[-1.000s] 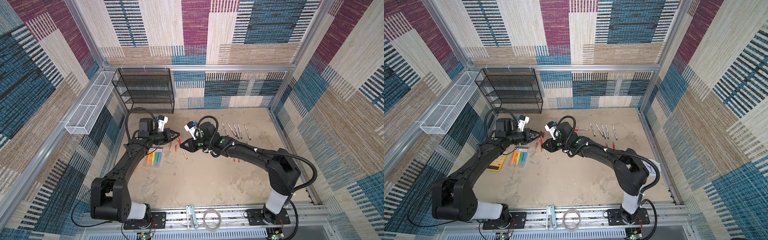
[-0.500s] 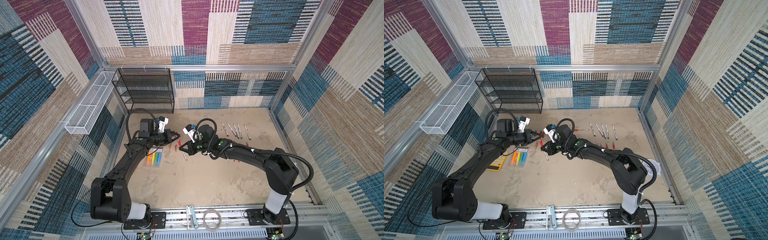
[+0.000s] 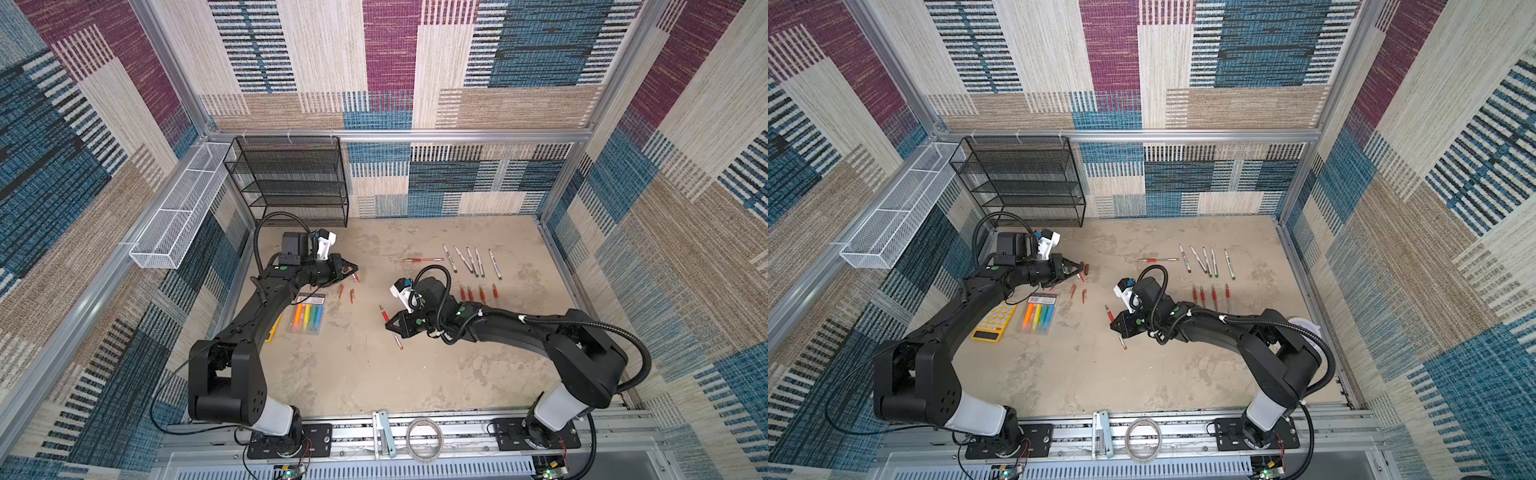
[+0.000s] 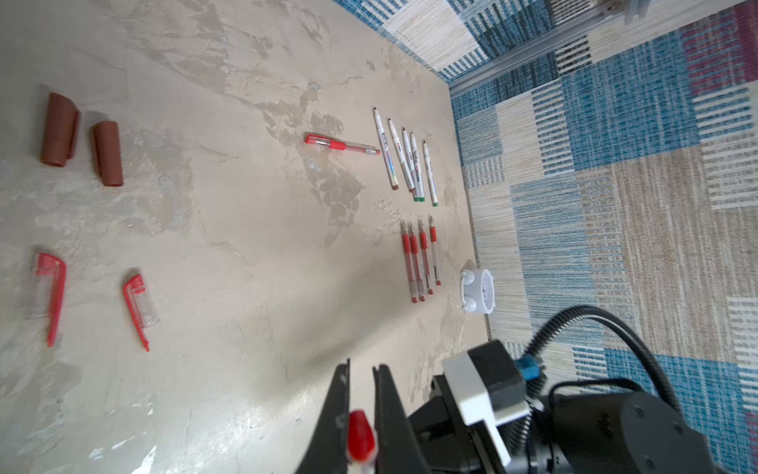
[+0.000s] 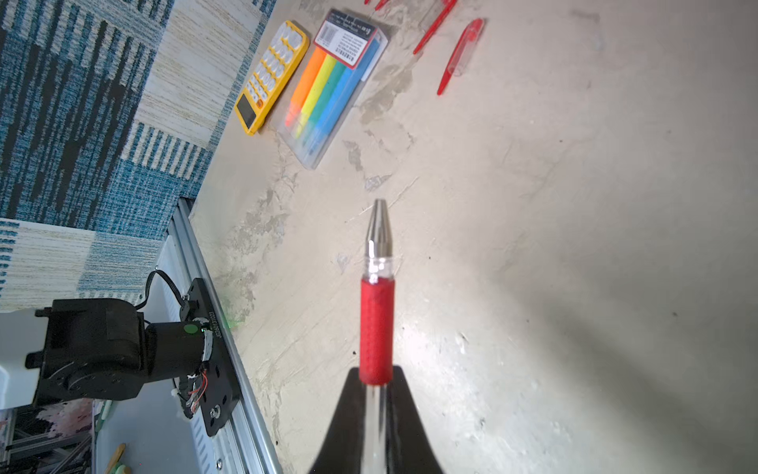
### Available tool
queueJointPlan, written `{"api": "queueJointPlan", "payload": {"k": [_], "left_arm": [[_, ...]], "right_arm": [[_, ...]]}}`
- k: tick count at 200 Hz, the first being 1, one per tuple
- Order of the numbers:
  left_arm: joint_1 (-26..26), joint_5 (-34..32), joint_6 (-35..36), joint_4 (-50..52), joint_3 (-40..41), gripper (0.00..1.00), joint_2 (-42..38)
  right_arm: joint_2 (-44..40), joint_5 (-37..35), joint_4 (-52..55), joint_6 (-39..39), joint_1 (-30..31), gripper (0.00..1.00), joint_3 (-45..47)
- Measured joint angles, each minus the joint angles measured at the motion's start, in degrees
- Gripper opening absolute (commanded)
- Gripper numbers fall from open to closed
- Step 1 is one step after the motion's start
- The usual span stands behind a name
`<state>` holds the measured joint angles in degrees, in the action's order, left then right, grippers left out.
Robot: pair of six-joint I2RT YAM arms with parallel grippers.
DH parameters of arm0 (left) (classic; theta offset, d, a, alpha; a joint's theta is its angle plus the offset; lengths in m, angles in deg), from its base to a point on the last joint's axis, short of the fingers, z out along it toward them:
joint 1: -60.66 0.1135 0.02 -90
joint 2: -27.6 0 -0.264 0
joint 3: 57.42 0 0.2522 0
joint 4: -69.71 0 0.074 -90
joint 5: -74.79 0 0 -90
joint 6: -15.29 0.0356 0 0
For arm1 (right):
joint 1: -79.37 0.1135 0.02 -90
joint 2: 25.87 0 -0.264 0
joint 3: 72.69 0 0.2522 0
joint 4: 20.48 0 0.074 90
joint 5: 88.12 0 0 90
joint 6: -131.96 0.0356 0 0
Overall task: Remove pen caps from pens
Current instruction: Place the pen cap at the center of the table.
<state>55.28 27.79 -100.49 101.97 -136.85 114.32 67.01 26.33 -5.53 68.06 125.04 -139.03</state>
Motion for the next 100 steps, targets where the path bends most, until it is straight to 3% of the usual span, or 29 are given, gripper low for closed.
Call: {"api": "queueJointPlan", "payload": {"k": [100], "left_arm": [[-6.12, -13.49, 7.82, 10.75, -6.69, 0.00, 15.10]], "right_arm": [[-13.84, -10.08, 7.85, 0.02, -5.95, 0.00, 3.98]]}}
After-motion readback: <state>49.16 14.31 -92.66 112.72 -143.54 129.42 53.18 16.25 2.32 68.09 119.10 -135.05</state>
